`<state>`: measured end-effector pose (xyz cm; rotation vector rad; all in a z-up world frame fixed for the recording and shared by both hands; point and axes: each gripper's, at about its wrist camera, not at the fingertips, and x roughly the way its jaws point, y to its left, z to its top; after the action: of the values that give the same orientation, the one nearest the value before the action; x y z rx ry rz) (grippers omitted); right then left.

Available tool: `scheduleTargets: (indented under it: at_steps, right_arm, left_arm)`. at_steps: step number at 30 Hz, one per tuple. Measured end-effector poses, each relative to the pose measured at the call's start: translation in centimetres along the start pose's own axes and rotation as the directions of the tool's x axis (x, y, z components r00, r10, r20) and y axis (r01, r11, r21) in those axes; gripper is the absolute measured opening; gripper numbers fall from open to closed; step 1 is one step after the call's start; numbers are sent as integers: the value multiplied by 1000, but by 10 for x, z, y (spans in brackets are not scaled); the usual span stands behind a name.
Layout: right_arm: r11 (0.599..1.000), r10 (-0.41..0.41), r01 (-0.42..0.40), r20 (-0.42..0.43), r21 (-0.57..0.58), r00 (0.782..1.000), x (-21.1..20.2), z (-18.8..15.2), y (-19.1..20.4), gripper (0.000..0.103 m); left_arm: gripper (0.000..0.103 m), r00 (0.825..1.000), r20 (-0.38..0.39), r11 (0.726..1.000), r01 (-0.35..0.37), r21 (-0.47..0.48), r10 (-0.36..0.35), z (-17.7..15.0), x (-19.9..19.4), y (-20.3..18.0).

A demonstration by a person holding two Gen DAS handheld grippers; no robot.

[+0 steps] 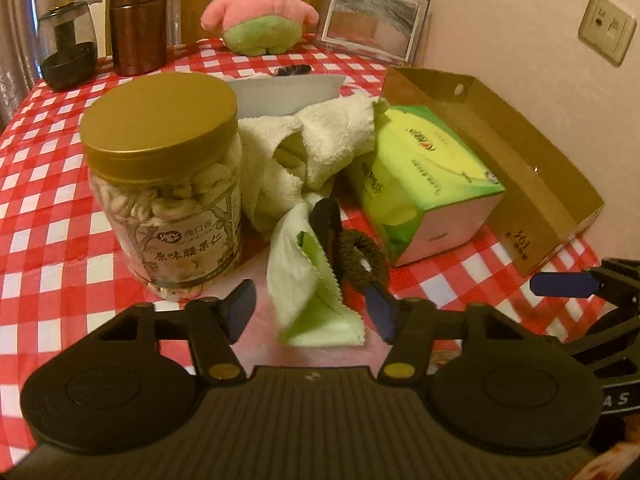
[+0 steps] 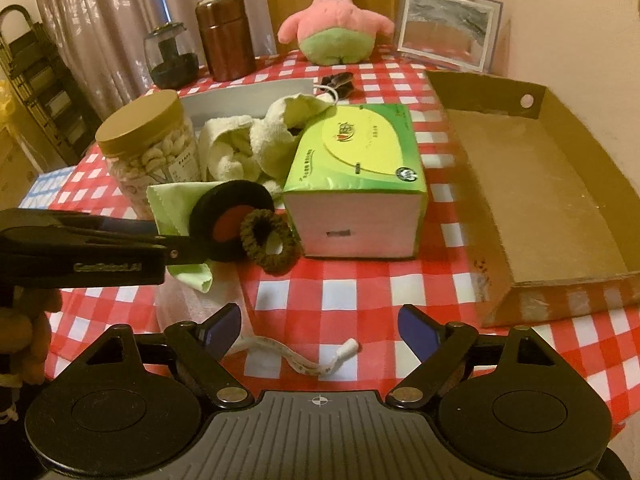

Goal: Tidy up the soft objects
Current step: 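Grasp the green cloth with the left gripper while the right gripper grasps the black hair tie, then carry the green cloth and hair tie into the cardboard tray and release both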

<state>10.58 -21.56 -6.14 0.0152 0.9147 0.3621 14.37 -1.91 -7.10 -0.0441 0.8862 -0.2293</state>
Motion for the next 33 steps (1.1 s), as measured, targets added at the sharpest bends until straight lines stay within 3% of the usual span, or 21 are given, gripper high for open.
scheduleTargets:
  at_steps: [1,3,5,8,11,19,30,31,33]
  right_arm:
    - [1000,2,-2,-2,-4,1000,2,0,1,86]
    - [1000,7,-7,-5,-14,1000,6,2,4,86]
    - [1000,14,-14,-5,-25,1000,10,4,8,86]
    - [998,36,-36,-6,-46,999,17,6,15,83]
    - [995,58,-58,-6,-76,998,25,9,24,72]
    - [985,55,-52,17,-165,998,51,19,47,47]
    - [959,-6,8,7,-284,1000,88,17,65,33]
    - [956,-6,9,10,-293,1000,89,17,65,30]
    - [948,-17,21,17,-317,1000,89,17,66,7]
  left_arm:
    - [47,1000,-5,1000,-2,3,2,0,3,2]
    - [32,1000,-12,1000,-8,2,8,0,5,8]
    - [27,1000,-15,1000,-11,-4,11,-1,5,14]
    - [8,1000,-24,1000,-16,-13,16,-3,1,24]
    - [1,1000,-30,1000,-6,-30,5,-4,-6,33]
    - [0,1000,28,996,-3,-89,5,-2,-41,50]
    - [0,1000,15,994,15,-105,-13,-6,-48,55]
    - [0,1000,15,994,19,-109,-17,-7,-49,55]
    - [0,1000,16,993,24,-114,-22,-8,-50,54]
